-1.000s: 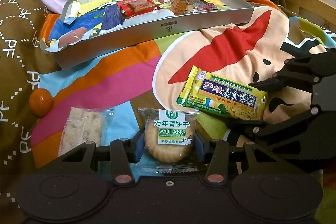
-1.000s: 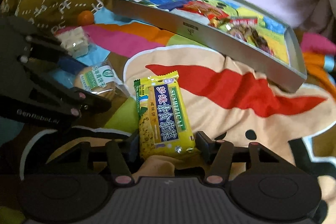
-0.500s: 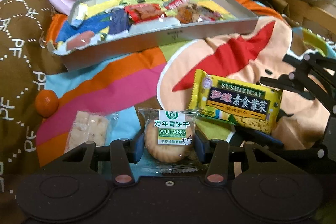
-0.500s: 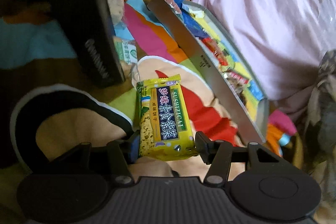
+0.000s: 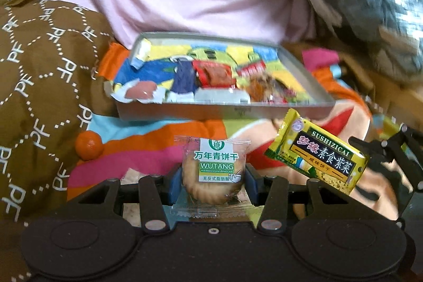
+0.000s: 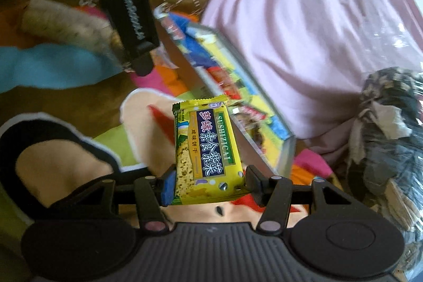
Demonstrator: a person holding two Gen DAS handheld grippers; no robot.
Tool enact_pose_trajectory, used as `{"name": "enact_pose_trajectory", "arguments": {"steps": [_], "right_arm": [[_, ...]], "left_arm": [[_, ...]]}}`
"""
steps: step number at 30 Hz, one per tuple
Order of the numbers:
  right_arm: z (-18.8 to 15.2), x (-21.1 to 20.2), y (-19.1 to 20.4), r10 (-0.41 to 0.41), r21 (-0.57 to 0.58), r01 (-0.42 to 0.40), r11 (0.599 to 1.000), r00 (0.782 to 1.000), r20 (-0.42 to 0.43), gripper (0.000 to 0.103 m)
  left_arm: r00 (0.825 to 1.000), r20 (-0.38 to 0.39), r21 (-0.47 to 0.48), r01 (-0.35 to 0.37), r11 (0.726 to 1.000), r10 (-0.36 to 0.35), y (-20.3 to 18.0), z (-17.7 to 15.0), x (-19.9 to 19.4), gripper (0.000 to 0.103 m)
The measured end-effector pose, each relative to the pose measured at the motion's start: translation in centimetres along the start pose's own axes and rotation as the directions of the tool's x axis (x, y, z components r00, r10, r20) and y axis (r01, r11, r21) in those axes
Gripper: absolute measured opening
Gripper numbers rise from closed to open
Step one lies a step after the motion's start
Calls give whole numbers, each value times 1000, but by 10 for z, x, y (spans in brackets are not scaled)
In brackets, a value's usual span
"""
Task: Organize snacks
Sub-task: 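Lift the cookie and biscuit packet with both tools and carry them over the tray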
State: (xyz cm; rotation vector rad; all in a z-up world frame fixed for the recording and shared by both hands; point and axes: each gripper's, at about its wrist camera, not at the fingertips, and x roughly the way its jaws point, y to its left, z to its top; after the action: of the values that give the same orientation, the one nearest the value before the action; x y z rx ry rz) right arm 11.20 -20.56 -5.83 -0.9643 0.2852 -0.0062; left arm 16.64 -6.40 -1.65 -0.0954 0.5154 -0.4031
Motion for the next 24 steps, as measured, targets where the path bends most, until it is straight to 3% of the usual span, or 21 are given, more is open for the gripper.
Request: {"name": "enact_pose_trajectory", "arguments": {"steps": [11,16,24], "right_arm": [[17,31,-40,-118,143,102,985,987,112,59],[39,62,-64,-96,201,69,977,987,129,59],[65,104,-85,-35,267,0,964,991,127,59]], "left_arm": [[993,83,-101,-69,993,78,9,52,7,50],[984,121,-77,-120,990,129,8,98,39,50],[981,81,-72,-168,983,174,22,135,93,50]]}}
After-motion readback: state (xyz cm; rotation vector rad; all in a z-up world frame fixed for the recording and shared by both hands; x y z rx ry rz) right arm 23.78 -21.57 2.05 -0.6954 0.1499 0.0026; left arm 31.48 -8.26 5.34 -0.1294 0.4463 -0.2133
